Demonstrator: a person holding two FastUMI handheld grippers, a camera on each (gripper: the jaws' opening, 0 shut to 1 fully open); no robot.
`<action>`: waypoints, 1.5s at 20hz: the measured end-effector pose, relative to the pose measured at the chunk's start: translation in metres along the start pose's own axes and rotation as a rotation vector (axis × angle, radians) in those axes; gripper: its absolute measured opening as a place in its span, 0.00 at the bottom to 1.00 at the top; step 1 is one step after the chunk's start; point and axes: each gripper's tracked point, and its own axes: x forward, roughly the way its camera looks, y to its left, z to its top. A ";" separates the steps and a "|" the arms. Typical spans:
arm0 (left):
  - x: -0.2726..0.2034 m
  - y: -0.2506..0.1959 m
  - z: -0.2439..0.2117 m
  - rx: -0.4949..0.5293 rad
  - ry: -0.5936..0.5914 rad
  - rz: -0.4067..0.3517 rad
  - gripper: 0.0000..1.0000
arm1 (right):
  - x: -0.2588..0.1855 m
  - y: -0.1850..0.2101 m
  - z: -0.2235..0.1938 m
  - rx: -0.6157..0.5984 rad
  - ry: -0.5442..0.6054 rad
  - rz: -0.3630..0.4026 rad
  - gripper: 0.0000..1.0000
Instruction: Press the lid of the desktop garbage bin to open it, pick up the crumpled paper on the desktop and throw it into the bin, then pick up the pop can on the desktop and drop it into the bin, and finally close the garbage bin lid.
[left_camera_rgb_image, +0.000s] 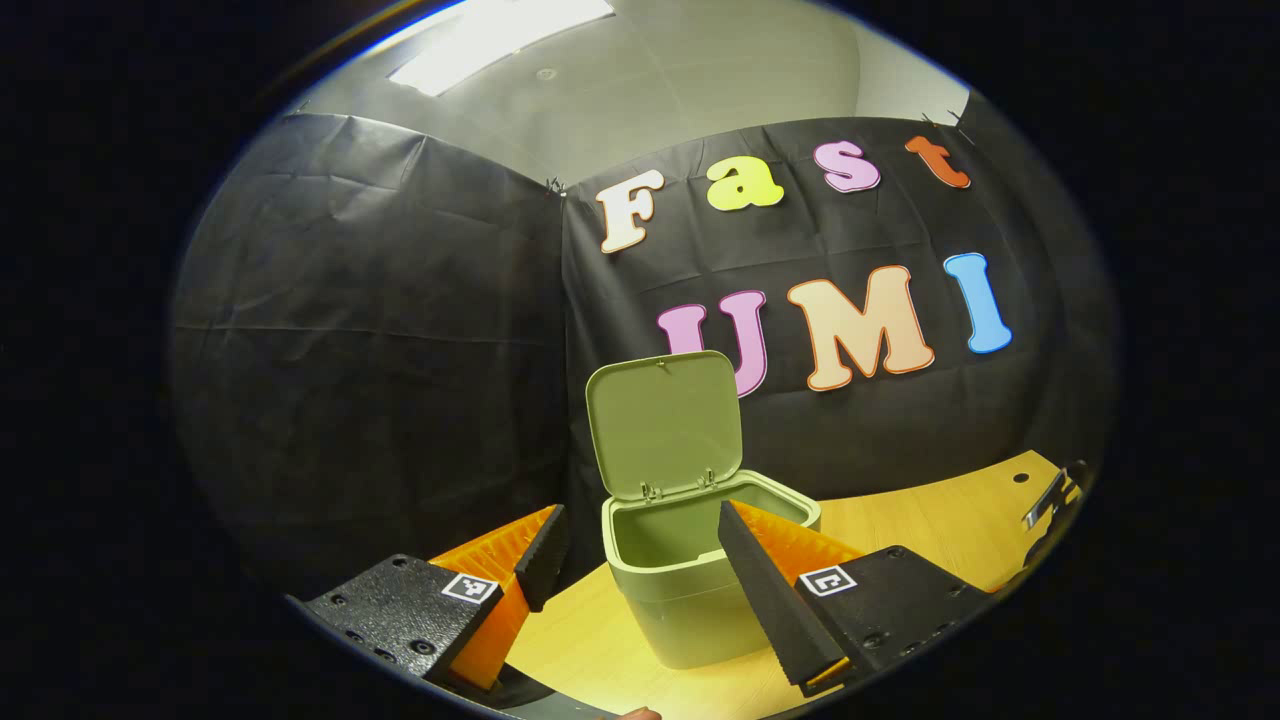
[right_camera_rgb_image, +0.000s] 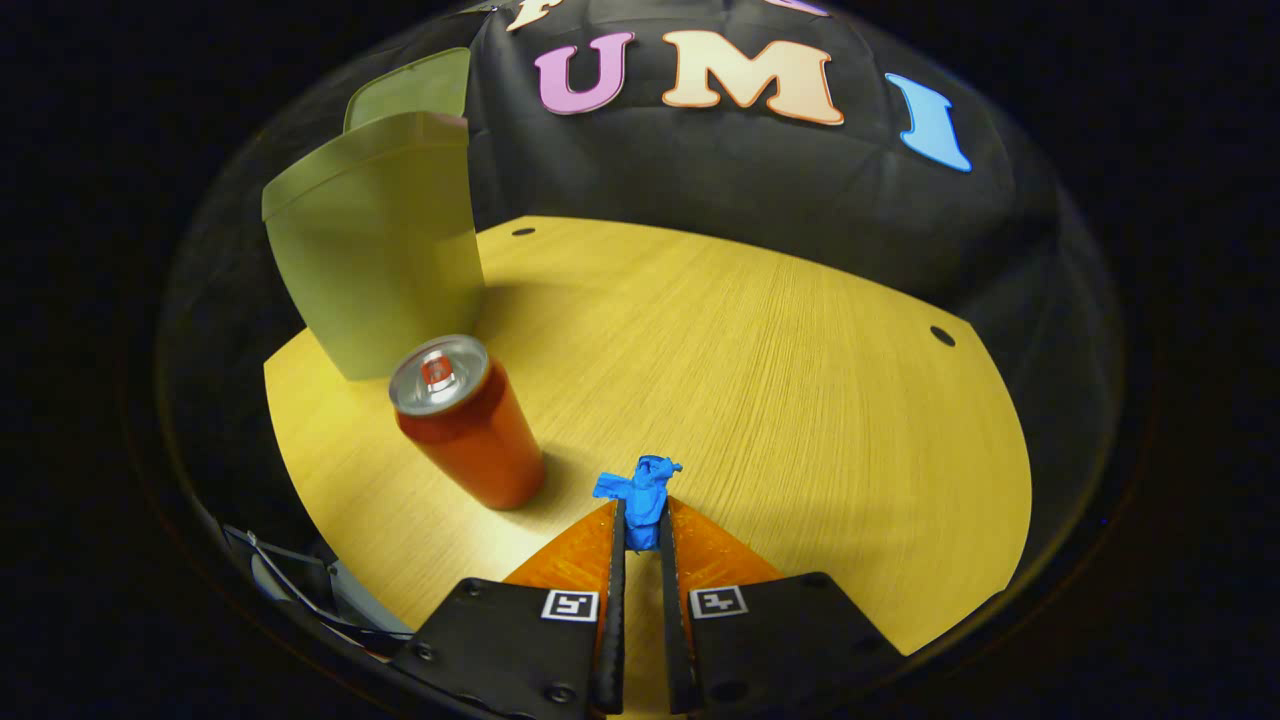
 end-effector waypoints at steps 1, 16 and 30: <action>0.000 0.000 -0.001 -0.004 0.003 -0.001 0.93 | -0.004 0.000 0.014 0.004 -0.027 0.000 0.19; 0.006 0.044 -0.025 -0.021 0.038 0.019 0.94 | -0.071 0.060 0.212 -0.013 -0.418 0.065 0.19; 0.010 0.118 -0.061 -0.032 0.100 0.070 0.94 | -0.074 0.177 0.313 -0.113 -0.586 0.156 0.18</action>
